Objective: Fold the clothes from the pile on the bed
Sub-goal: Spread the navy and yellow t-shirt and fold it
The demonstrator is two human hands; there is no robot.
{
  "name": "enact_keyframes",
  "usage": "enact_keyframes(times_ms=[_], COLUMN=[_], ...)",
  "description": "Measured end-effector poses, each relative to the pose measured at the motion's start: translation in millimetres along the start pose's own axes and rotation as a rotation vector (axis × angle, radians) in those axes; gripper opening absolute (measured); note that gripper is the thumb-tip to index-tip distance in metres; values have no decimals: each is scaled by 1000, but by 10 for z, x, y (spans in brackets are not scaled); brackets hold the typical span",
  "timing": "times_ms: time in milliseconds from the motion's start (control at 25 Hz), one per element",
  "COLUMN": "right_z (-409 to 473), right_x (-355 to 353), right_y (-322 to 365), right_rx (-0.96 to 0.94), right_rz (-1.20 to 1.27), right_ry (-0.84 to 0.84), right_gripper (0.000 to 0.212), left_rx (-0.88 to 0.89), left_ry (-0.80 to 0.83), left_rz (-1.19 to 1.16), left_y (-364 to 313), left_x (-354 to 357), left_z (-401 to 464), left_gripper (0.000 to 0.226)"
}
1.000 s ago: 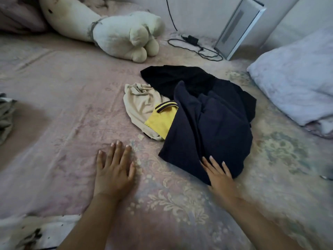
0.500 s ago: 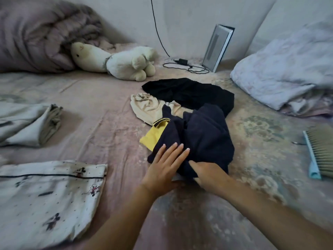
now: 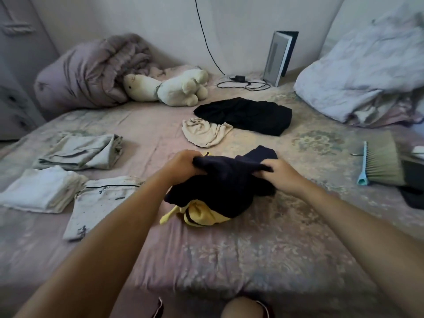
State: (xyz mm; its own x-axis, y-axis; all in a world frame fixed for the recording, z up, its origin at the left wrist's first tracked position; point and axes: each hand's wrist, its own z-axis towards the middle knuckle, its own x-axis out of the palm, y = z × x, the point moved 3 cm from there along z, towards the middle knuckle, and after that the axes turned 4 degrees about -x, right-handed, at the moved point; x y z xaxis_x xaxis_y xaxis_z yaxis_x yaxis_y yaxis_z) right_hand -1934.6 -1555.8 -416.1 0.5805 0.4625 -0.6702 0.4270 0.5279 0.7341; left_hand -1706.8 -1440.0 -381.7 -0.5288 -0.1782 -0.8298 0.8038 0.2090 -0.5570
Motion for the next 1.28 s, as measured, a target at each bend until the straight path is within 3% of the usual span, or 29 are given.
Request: enact_keyframes(times_ms=[200, 320, 440, 520, 560, 640, 760, 840, 960, 1040, 1160, 1280], right_z=[685, 1412, 2142, 2178, 2082, 1728, 1263, 1174, 1197, 1243, 1459, 1681], right_x=[-70, 123, 425, 478, 460, 511, 619, 641, 581, 488, 52, -652], right_y=[280, 70, -459, -667, -731, -793, -891, -886, -693, -528, -69, 547], right_rx=[-105, -92, 69, 145, 141, 80, 122, 166, 53, 30, 249, 372], right_rz=[91, -54, -200, -207, -216, -383, -495, -411, -480, -461, -20, 184], right_ry=[-111, -176, -198, -203, -156, 158, 559, 629, 626, 587, 319, 175], right_gripper=[16, 11, 16, 39, 52, 83, 112, 115, 108, 79, 18, 9], left_rx=[-41, -8, -92, -79, -23, 183, 480, 527, 463, 339, 306, 133], left_ry=[-172, -228, -218, -235, -255, -196, 89, 120, 81, 127, 213, 234], left_rz=[-82, 143, 423, 449, 370, 278, 553, 648, 340, 71, -1, -25], left_y=[378, 745, 1207, 1332, 1325, 1202, 1045, 1016, 858, 657, 171, -366], left_x=[-224, -37, 345, 512, 579, 784, 1197, 1264, 970, 576, -186, -1123], left_z=[389, 962, 1497, 1557, 1512, 1205, 748, 682, 902, 1112, 1384, 1686], left_gripper=[42, 46, 56, 58, 54, 60, 85, 70, 59, 52, 37, 25])
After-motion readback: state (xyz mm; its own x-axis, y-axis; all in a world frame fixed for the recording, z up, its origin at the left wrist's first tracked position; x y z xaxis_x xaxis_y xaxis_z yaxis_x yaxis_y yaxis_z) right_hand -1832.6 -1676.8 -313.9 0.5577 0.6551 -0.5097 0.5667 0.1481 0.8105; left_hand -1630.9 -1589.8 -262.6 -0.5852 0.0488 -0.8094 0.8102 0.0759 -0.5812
